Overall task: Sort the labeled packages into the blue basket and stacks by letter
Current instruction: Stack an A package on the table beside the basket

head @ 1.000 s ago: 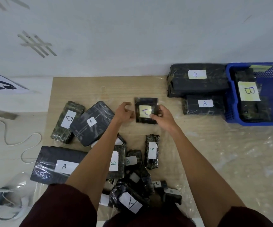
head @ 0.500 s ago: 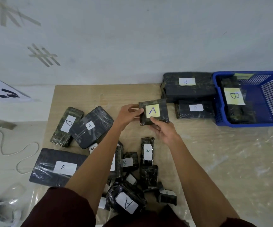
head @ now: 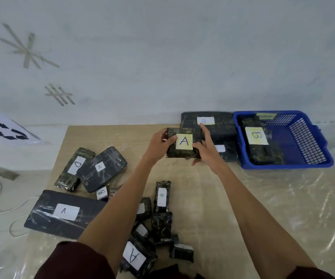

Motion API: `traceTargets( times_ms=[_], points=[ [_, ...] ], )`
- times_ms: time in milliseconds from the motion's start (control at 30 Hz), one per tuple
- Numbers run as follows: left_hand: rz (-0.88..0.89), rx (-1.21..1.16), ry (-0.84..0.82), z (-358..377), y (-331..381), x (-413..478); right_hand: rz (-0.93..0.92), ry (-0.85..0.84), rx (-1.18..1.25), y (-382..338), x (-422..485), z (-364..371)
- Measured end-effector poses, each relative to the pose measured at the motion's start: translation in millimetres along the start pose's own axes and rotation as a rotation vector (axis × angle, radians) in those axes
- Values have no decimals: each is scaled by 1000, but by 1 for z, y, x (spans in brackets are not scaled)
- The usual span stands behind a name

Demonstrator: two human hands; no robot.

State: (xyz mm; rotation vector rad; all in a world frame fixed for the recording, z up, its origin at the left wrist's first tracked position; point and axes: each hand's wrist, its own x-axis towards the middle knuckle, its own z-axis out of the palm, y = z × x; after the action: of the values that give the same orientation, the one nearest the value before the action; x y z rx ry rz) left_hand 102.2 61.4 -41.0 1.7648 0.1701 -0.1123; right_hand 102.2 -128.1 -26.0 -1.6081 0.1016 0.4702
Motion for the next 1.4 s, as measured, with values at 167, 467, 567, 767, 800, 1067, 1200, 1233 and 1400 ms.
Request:
traceTargets(
  times_ms=[167,467,567,767,800,1067,1200,1233,1400],
  points=[
    [64,-25,-2,40,30,-8,-146,-41,-130,-23,-7,-40],
    [100,-39,13,103,74,-13,-284,-63,-159,-44,-16,-107],
    [69,-66,34,116,82,-13,-358,-30,-180,-47,-16,-119],
    [96,-57,22,125,96,-7,-334,-1,-180,-59,-19,-130],
    [91,-61,18,124,99,-7,-350,5,-185,-61,-19,-130],
    [99,-96,-6,107,109,-3,-362,10,-208,-77,-19,-117],
    [68,-99,-26,101,113,-2,-402,26,-233,-82,-20,-113],
    [78,-98,-29,100,115,-2,-404,31,-230,-84,-20,-112],
    [100,-96,-35,89,119,1,-373,21,-195,-89,-15,-106]
  ],
)
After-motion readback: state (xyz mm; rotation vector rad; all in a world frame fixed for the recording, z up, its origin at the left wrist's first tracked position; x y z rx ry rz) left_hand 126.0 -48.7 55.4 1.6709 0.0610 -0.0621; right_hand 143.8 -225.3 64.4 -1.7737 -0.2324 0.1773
